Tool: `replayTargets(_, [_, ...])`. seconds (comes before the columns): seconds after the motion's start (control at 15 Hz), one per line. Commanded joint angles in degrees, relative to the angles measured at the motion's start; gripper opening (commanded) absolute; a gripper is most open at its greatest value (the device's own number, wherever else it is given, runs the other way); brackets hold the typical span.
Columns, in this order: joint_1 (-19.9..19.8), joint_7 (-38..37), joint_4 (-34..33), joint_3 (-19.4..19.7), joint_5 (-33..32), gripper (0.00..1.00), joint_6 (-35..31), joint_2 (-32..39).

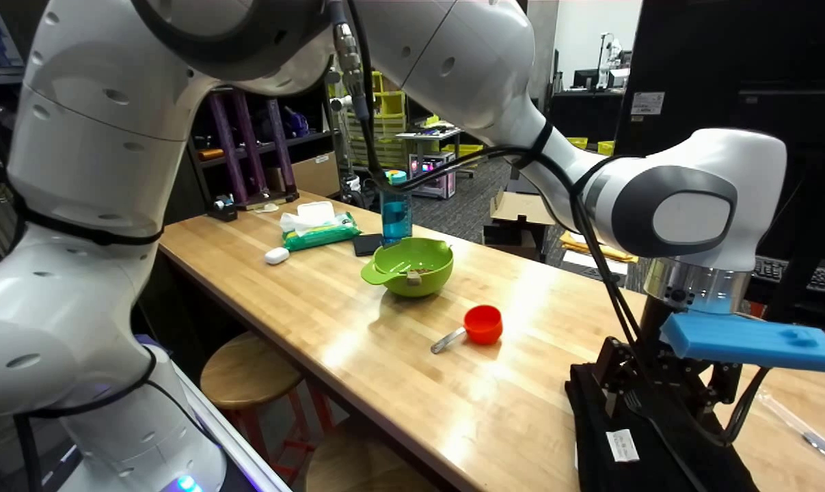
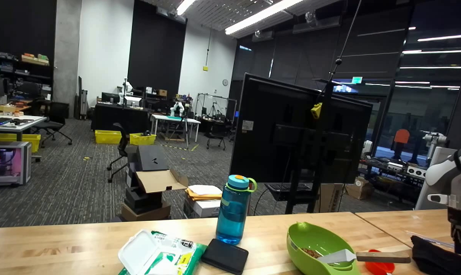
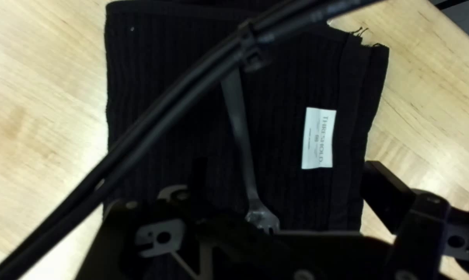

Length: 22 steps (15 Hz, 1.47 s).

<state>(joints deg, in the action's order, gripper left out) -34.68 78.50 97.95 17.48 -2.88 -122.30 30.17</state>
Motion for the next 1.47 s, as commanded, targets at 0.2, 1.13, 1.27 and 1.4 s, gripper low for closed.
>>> replayTargets(0.2, [-1.4,0.2,-0.3,-1.4,-0.7,1.00,-0.8,1.4])
replayTargets(1.13, [-1.9,-0.3,-0.2,-1.6,-0.7,0.76,-0.6,1.4])
replayTargets(1.27, [-1.8,-0.2,-0.3,-1.7,-0.6,0.82,-0.6,1.2])
replayTargets(1.4, [-1.8,-0.2,-0.4,-1.8,-0.6,0.71,-0.5,1.0])
